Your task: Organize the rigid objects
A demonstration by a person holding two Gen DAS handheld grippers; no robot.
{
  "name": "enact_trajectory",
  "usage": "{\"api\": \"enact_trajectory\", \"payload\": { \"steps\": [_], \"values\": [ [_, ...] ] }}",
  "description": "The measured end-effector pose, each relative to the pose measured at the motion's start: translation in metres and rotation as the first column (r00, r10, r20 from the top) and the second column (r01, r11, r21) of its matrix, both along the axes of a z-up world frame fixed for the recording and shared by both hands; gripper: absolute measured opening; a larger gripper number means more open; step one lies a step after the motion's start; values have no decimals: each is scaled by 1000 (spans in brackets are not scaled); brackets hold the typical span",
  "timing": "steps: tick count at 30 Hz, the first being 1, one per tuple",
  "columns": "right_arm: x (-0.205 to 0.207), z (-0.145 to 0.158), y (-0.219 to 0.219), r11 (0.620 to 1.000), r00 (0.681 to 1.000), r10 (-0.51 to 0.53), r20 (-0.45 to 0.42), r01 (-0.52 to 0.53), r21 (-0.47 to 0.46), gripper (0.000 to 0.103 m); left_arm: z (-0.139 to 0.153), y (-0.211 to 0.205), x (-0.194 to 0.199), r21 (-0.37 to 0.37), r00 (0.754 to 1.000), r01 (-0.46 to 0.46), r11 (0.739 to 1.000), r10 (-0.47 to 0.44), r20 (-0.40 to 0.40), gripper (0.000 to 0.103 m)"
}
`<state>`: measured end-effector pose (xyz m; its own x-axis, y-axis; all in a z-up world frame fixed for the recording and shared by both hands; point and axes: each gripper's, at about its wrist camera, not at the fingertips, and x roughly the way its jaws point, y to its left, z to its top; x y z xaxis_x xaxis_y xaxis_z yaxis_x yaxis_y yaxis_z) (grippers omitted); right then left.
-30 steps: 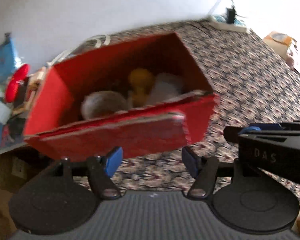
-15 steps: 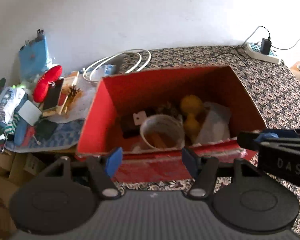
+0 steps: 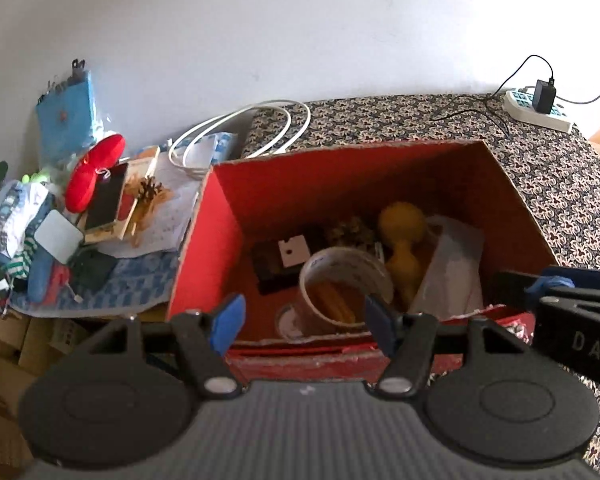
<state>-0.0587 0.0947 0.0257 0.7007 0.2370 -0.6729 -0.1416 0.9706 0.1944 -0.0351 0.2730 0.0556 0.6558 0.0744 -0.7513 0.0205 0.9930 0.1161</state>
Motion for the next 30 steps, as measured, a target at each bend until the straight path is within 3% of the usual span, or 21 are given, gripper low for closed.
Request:
{"api": "enact_trajectory", "payload": {
  "steps": [18, 30],
  "values": [
    [57, -19, 5, 1000, 1000, 20, -3, -20, -7, 22, -29, 8, 62, 36, 998, -49, 998, 50, -44, 66],
    [83, -27, 22, 997, 997, 56, 48, -53, -53, 22, -38, 16, 91, 65, 998, -62, 996, 64, -21, 66]
  ]
}}
